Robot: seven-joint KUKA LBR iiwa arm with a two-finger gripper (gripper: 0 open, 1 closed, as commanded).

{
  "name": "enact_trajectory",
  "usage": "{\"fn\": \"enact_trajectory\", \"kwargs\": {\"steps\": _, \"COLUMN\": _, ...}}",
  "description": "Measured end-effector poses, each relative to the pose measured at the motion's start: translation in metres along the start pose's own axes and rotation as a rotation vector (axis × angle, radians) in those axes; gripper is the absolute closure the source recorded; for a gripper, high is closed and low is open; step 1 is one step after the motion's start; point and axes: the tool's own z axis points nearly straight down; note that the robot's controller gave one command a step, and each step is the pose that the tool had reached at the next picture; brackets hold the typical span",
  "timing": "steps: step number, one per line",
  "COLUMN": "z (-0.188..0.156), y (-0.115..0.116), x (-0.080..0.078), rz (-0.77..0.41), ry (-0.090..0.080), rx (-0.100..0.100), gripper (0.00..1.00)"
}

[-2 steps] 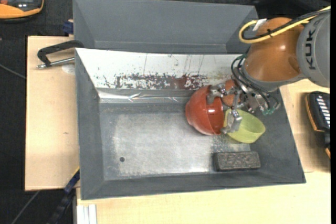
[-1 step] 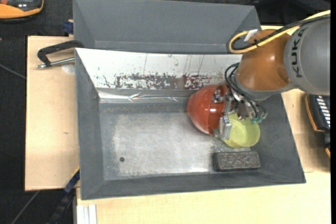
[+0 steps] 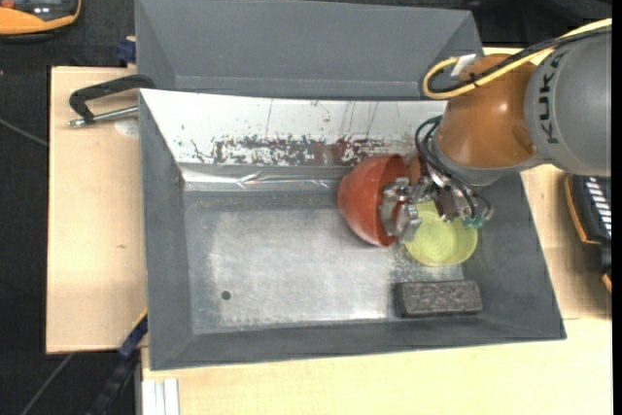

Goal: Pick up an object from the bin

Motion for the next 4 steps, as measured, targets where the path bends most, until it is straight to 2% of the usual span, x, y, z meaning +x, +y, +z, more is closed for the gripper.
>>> {"fn": "enact_trajectory", "kwargs": {"steps": 1, "z": -0.019, "y": -0.006, "x": -0.003, "rz": -0.009, "ry": -0.007, "rx": -0.005, "gripper": 1.0}}
{"fn": "enact_trajectory", "kwargs": {"steps": 2, "z": -0.141, "y": -0.011, "x": 0.006, "rz": -0.124, "ry": -0.021, "rx": -0.001, "gripper": 1.0}}
{"fn": "enact_trajectory", "kwargs": {"steps": 3, "z": -0.136, "y": -0.01, "x": 0.008, "rz": -0.123, "ry": -0.013, "rx": -0.005, "gripper": 0.0}}
{"fn": "enact_trajectory", "kwargs": {"steps": 4, "z": -0.055, "y": -0.022, "x": -0.005, "rz": 0.069, "ry": -0.011, "rx": -0.008, "gripper": 0.0}}
